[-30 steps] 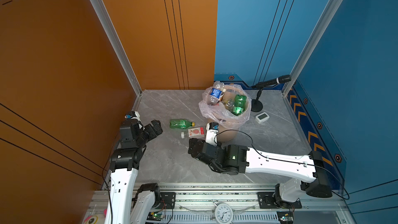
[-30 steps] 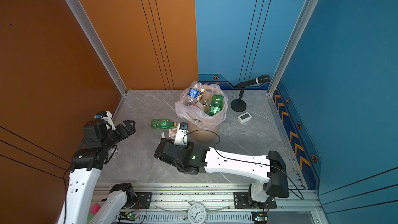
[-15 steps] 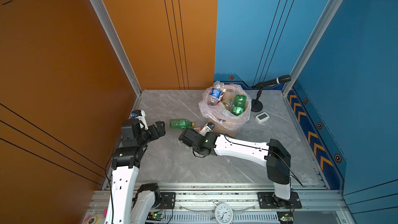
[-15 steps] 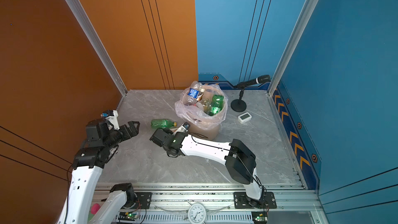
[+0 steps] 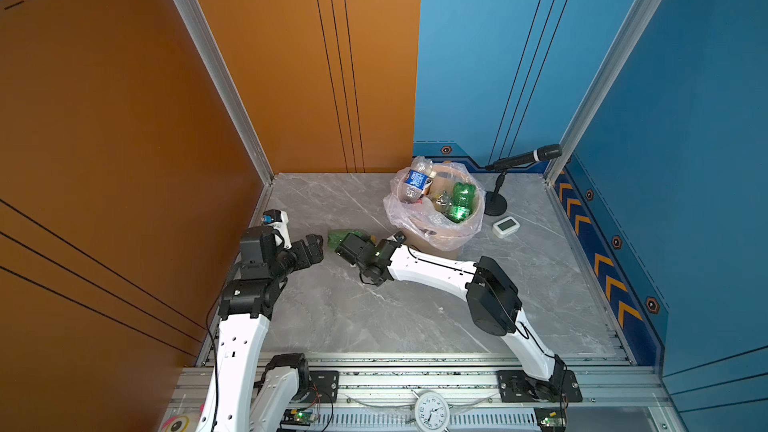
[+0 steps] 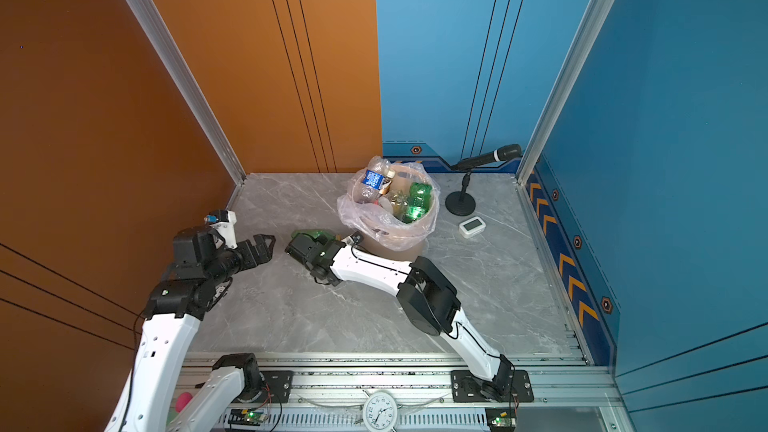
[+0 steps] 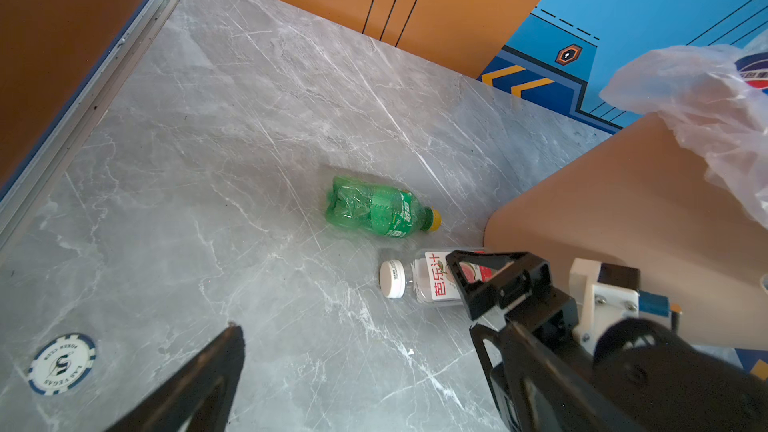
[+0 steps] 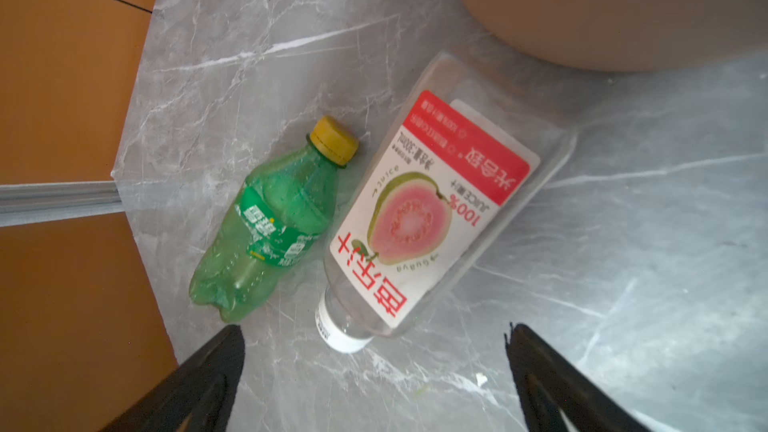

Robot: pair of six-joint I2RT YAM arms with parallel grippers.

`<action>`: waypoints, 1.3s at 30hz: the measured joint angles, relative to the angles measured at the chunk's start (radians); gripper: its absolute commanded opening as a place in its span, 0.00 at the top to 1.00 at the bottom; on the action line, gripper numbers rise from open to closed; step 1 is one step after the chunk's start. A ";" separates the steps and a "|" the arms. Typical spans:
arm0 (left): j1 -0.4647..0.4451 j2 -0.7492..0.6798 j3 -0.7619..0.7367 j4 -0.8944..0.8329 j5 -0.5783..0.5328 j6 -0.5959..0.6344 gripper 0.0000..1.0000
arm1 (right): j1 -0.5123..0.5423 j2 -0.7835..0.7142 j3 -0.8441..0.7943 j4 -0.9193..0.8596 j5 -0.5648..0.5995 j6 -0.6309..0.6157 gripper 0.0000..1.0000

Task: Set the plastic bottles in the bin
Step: 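Grasp the guava juice bottle with the right gripper and lift it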

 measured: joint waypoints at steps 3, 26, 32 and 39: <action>-0.002 0.004 0.000 0.000 0.000 0.002 0.02 | -0.019 0.021 0.018 -0.008 -0.001 0.005 0.00; -0.002 0.017 0.001 -0.003 0.000 0.009 0.02 | -0.084 0.144 0.109 -0.072 -0.057 0.002 0.00; -0.002 0.013 0.001 -0.003 0.001 0.008 0.02 | -0.076 0.126 0.072 -0.077 -0.060 -0.036 0.02; -0.002 -0.001 0.001 -0.004 0.012 0.005 0.02 | -0.057 0.081 -0.018 -0.053 -0.057 -0.110 0.11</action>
